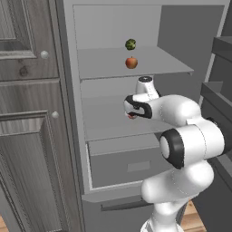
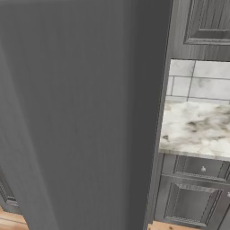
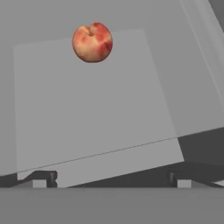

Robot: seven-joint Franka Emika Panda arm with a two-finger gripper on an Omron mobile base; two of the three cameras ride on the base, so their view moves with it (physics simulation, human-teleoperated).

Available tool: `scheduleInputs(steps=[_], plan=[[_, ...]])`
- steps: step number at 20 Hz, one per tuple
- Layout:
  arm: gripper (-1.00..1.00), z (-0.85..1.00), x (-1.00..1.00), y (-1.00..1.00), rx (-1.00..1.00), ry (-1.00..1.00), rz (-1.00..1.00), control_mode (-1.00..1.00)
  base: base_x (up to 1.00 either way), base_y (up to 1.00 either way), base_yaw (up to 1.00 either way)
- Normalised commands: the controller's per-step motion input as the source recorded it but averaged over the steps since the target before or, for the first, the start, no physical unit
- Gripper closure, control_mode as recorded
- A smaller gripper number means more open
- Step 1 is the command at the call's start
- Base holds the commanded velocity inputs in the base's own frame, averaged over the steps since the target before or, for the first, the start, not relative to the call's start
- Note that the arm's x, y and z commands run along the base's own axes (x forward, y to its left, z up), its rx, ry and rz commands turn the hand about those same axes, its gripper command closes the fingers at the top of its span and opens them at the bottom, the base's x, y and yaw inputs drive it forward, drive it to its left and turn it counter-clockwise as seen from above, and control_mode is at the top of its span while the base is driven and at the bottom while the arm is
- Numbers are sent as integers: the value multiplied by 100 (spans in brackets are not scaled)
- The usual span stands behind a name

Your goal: Pick up the peach and apple from the fridge and place one fruit on each plate on the dining counter.

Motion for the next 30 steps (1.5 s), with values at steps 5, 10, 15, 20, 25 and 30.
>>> scheduleInputs(steps=[5,10,15,20,25,30], plan=[[-100,-23,27,-5,0,0,0,-100,0,0,0],[-100,-15,33,-1,0,0,0,-100,0,0,0],[-100,-10,30,-1,0,0,0,-100,0,0,0],[-100,-11,29,0,0,0,0,-100,0,0,0],[-100,-16,28,0,0,0,0,-100,0,0,0],[-100,-14,25,0,0,0,0,-100,0,0,0]])
